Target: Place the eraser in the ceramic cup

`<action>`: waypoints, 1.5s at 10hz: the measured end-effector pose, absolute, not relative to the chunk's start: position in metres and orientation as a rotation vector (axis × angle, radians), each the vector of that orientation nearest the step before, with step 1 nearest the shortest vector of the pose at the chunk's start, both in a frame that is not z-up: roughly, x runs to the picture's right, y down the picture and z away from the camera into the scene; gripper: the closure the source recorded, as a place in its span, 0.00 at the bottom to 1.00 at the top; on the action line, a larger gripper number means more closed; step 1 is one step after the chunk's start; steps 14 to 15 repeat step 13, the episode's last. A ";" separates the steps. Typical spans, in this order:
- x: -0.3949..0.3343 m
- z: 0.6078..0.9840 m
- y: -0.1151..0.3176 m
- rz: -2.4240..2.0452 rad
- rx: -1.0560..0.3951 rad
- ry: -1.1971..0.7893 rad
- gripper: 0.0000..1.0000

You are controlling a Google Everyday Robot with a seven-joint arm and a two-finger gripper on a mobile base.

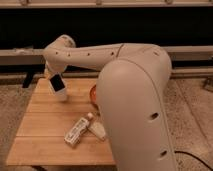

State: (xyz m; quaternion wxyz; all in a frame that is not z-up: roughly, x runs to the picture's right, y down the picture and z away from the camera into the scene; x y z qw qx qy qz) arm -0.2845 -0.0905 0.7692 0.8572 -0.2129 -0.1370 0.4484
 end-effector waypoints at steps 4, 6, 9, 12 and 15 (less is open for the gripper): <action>-0.283 0.772 -0.103 0.943 -0.426 -0.297 0.25; -0.283 0.775 -0.110 0.941 -0.416 -0.307 0.42; -0.283 0.782 -0.122 0.939 -0.398 -0.323 0.73; -0.284 0.789 -0.128 0.937 -0.391 -0.335 0.98; -0.284 0.792 -0.123 0.936 -0.397 -0.333 0.98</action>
